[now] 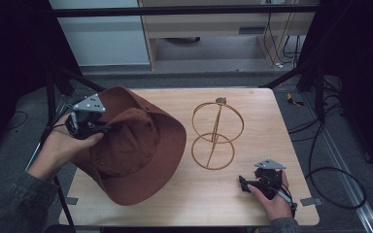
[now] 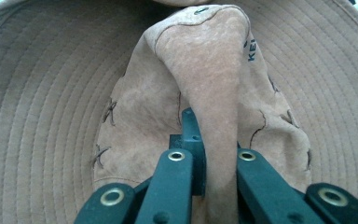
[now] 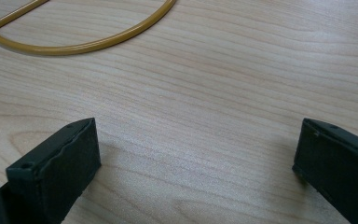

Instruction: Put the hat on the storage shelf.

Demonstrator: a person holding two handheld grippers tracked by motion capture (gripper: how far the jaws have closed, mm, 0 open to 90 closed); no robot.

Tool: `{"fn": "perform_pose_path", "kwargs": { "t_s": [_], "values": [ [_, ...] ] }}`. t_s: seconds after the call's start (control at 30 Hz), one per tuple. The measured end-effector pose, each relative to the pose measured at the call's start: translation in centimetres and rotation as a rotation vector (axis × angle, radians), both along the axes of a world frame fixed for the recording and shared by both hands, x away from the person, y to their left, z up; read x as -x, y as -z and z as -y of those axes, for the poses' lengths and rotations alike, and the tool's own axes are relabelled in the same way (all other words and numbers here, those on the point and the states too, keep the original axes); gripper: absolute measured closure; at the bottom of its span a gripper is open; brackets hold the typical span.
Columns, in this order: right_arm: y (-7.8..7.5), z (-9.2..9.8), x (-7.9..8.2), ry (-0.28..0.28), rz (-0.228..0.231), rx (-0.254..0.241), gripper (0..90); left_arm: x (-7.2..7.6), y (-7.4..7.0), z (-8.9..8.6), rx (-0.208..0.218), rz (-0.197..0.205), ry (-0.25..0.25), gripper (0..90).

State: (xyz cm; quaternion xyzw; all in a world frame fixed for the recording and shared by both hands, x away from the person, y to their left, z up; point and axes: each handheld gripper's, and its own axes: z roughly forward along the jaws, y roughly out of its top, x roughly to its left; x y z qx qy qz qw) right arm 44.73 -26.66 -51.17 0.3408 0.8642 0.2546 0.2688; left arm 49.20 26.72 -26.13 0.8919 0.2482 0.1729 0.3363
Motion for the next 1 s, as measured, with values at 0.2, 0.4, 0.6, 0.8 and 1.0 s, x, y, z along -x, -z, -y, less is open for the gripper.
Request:
{"fn": "perform_pose_path", "kwargs": {
  "t_s": [0.2, 0.4, 0.6, 0.8, 1.0],
  "values": [
    [0.0, 0.0, 0.0, -0.001, 0.0, 0.001, 0.4, 0.3, -2.2, 0.5, 0.018, 0.022, 0.008, 88.8],
    [0.0, 0.0, 0.0, -0.001, 0.0, 0.001, 0.4, 0.5, -4.2, 1.7, 0.008, 0.061, 0.022, 88.8],
    [0.0, 0.0, 0.0, 0.0, -0.001, 0.0, 0.5, 0.4, -5.5, 2.9, 0.002, 0.085, 0.037, 88.8],
    [0.0, 0.0, 0.0, -0.001, -0.002, -0.001, 0.5, 0.7, -6.8, 4.5, -0.001, 0.109, 0.053, 88.8],
    [0.0, 0.0, 0.0, 0.0, -0.002, -0.001, 0.5, 1.2, -8.4, 6.4, -0.016, 0.137, 0.082, 88.8]
  ]
}}
